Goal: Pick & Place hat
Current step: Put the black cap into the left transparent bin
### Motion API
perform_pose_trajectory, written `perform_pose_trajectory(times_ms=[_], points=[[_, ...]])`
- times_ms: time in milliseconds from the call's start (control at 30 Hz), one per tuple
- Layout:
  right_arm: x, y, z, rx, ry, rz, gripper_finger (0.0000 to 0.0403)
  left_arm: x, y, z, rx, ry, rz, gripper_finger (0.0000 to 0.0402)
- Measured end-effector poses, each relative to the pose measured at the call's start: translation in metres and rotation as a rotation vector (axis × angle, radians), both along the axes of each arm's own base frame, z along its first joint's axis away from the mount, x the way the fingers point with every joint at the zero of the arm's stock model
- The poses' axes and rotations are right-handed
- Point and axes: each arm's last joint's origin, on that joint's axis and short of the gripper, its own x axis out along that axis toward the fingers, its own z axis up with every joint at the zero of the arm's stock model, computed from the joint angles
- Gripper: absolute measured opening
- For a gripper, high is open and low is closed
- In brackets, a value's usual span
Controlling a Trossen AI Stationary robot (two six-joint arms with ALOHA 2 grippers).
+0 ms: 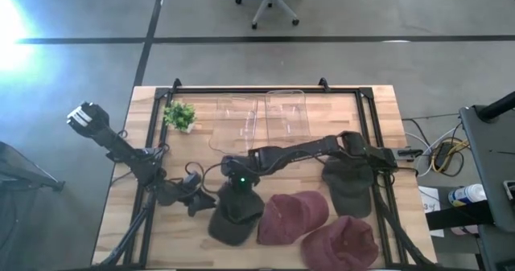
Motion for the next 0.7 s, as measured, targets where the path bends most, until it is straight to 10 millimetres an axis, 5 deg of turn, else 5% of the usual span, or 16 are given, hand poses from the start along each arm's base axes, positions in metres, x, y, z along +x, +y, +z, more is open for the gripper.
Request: perform_pose_trajectory(times_ms=[367,567,700], points=[[-0.005,0.001,0.004,-0.003,0.048,-0.046,0.0210,0.004,-0.002,-0.003,0.075,0.011,-0.030,0.0174],[-0.038,0.015,0.037,0.004,0.188,0.029,0.0208,0.004,-0.003,0.003,0.097,0.017,-0.045,0.0174],[-0.053,0.035,0.031,0.029,0.310,0.082,0.0208,0.008,-0.007,0.004,0.182,0.091,-0.102,0.0174]])
